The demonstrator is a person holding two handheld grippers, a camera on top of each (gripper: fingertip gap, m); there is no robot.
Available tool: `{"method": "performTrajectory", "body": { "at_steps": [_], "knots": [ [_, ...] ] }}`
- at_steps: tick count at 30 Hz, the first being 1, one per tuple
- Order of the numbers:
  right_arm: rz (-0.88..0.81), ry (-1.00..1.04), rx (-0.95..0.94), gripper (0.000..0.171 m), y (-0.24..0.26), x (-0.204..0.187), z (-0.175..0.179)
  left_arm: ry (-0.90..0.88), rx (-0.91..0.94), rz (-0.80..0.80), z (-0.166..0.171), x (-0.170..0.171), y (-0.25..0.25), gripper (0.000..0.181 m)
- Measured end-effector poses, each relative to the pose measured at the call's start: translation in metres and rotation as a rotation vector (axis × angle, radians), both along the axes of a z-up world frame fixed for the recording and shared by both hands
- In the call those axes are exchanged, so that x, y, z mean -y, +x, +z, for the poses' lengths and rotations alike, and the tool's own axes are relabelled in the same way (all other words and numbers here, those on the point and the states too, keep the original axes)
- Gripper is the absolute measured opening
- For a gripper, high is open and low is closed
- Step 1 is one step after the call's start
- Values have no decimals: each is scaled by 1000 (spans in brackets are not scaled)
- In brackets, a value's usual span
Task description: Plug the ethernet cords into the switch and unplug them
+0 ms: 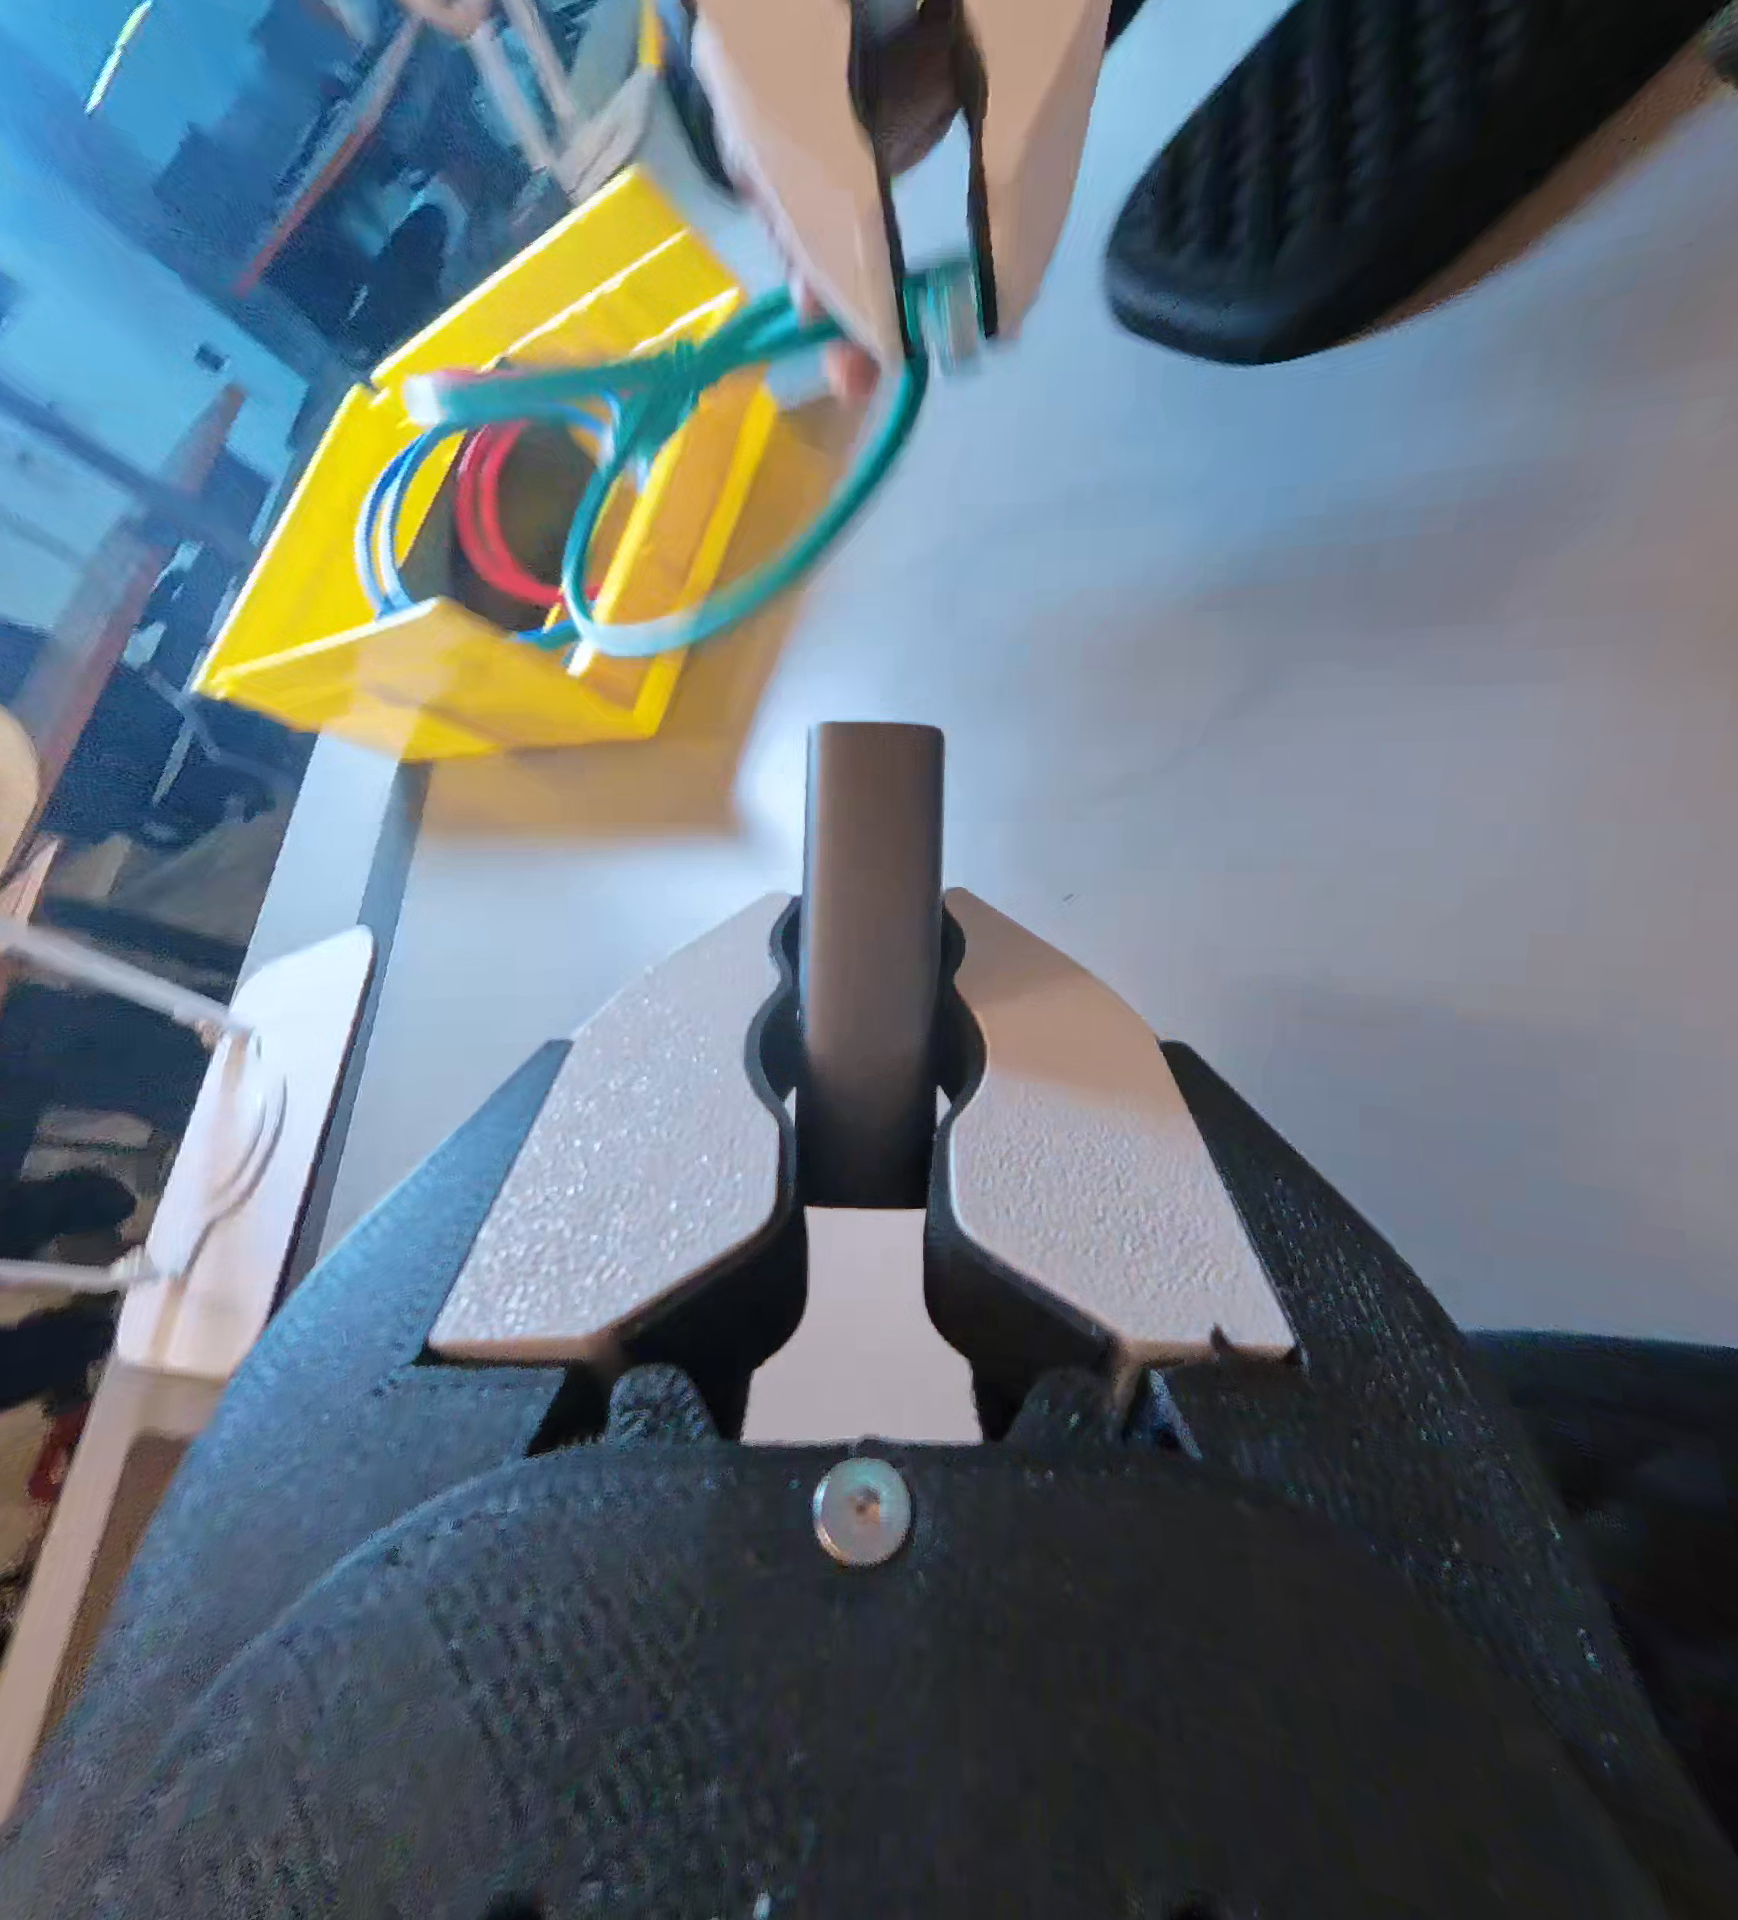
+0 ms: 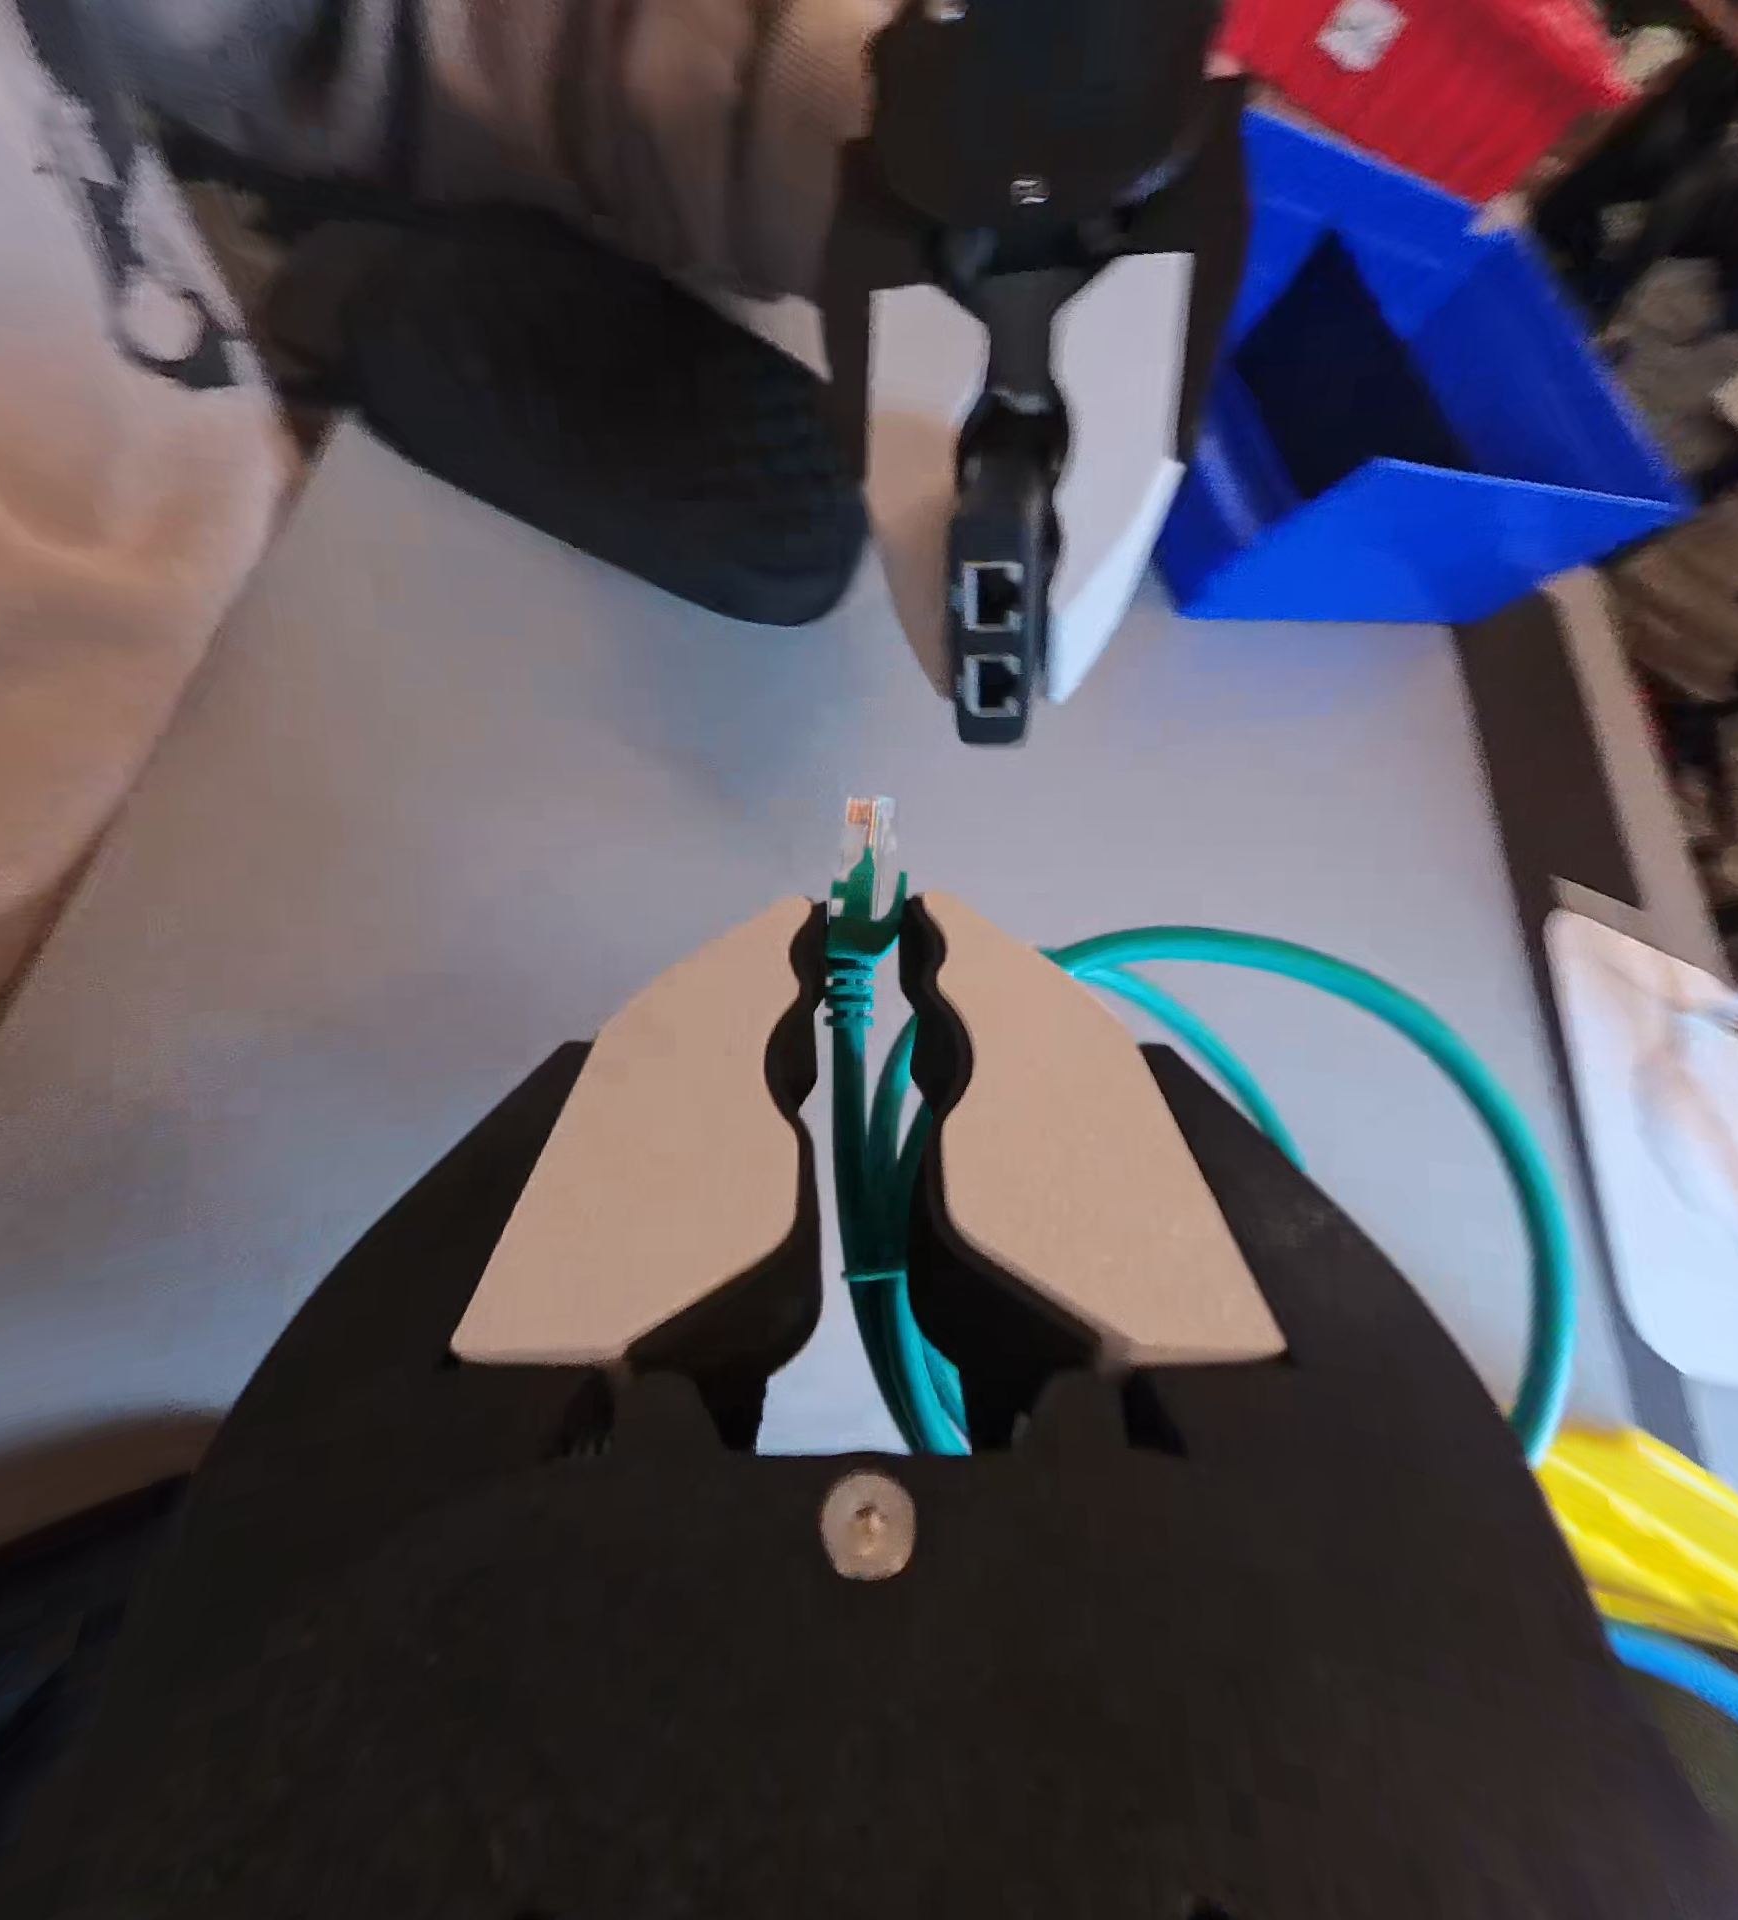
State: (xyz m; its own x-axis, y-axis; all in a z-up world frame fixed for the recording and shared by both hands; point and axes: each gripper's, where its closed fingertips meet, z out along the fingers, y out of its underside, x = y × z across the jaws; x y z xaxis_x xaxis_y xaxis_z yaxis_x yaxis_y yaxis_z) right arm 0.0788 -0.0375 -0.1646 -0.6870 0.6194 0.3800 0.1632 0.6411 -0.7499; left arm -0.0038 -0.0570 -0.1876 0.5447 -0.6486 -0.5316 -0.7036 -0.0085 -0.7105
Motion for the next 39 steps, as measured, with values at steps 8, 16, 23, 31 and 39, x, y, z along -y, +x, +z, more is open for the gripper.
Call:
{"method": "performTrajectory", "body": {
  "at_steps": [8, 16, 23, 31, 39],
  "knots": [
    [-373, 109, -138, 13, -8, -101, 53, 84, 140, 180, 11, 1, -47, 21],
    [-748, 125, -117, 14, -37, -228, 54, 82, 124, 232, 5, -2, -52, 21],
    [-963, 47, 174, 33, -47, -279, -38, 28, 133, 230, -12, -5, -50, 21],
    [-704, -135, -180, 37, -58, -181, 56, 27, 180, 239, -14, -8, -46, 21],
    [-177, -105, -161, 42, -80, 5, 6, 46, 137, 187, -17, -9, -24, 21]
  ]
}}
